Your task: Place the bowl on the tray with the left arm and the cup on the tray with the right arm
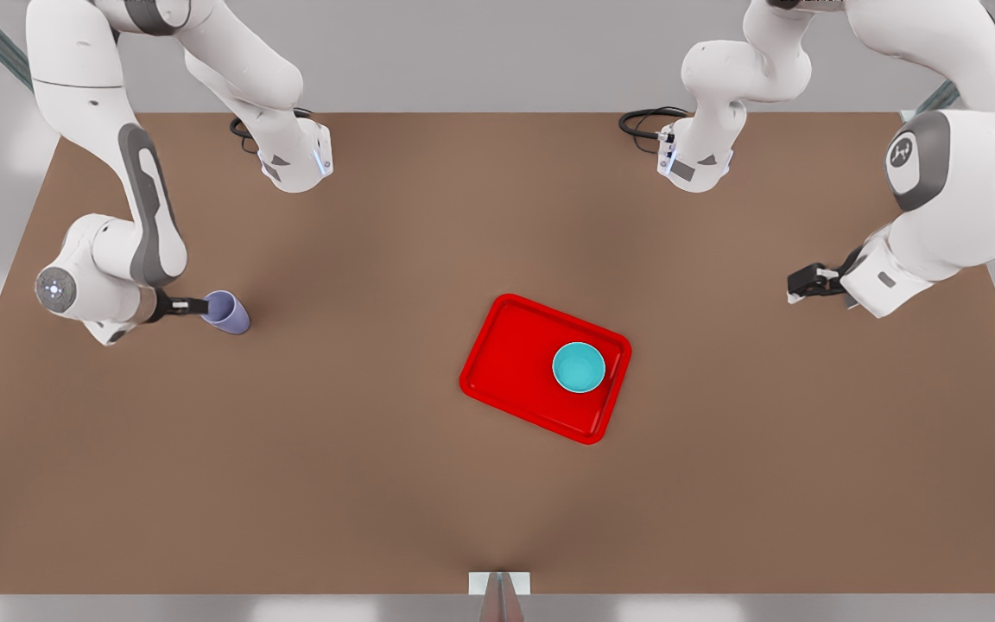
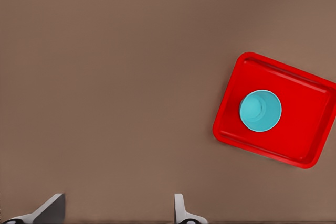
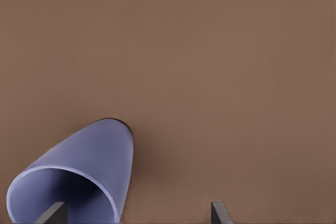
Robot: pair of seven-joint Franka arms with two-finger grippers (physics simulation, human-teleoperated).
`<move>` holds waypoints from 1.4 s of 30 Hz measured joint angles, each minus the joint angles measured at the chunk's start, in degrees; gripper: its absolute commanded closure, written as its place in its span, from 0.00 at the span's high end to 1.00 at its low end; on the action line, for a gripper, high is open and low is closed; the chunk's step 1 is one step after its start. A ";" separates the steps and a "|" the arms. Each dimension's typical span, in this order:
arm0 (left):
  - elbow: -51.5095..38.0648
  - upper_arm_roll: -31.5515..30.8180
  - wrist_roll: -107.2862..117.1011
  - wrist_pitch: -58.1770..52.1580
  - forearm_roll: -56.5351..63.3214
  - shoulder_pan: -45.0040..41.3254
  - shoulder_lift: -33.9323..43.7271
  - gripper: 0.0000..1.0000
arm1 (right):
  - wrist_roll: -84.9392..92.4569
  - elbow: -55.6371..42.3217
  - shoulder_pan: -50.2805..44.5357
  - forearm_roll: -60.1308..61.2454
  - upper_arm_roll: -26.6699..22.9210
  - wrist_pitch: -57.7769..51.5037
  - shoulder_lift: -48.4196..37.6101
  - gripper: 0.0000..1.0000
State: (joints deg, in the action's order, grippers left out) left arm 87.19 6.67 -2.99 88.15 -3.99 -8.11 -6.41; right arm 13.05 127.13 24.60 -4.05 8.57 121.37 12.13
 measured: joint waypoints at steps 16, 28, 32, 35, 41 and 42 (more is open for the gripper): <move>0.60 0.06 0.06 -0.53 1.16 0.08 -0.89 1.00 | 0.22 3.96 0.03 0.53 -0.69 4.49 -0.09 1.00; 1.11 0.09 0.00 -1.05 1.17 0.12 -1.15 1.00 | -0.48 4.17 -0.51 0.62 -0.68 6.95 0.44 1.00; 1.14 0.09 0.00 -1.05 1.17 0.11 -1.15 1.00 | -0.57 4.09 -0.68 0.62 -0.66 7.03 0.61 1.00; 1.23 0.09 0.00 -1.05 1.17 0.11 -1.15 1.00 | -0.65 4.26 -0.69 0.62 -0.66 8.24 1.32 1.00; 1.41 0.18 0.00 -1.56 1.17 0.09 -1.15 1.00 | -0.74 4.27 -1.78 0.62 -0.66 8.53 2.11 1.00; 1.41 0.18 0.00 -1.58 1.17 0.10 -1.15 1.00 | -0.75 4.27 -1.73 0.62 -0.68 8.53 2.16 1.00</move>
State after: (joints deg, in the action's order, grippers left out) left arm 88.59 6.85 -2.99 86.57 -2.82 -8.01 -7.56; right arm 12.30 131.40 22.87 -3.42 7.89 129.90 14.29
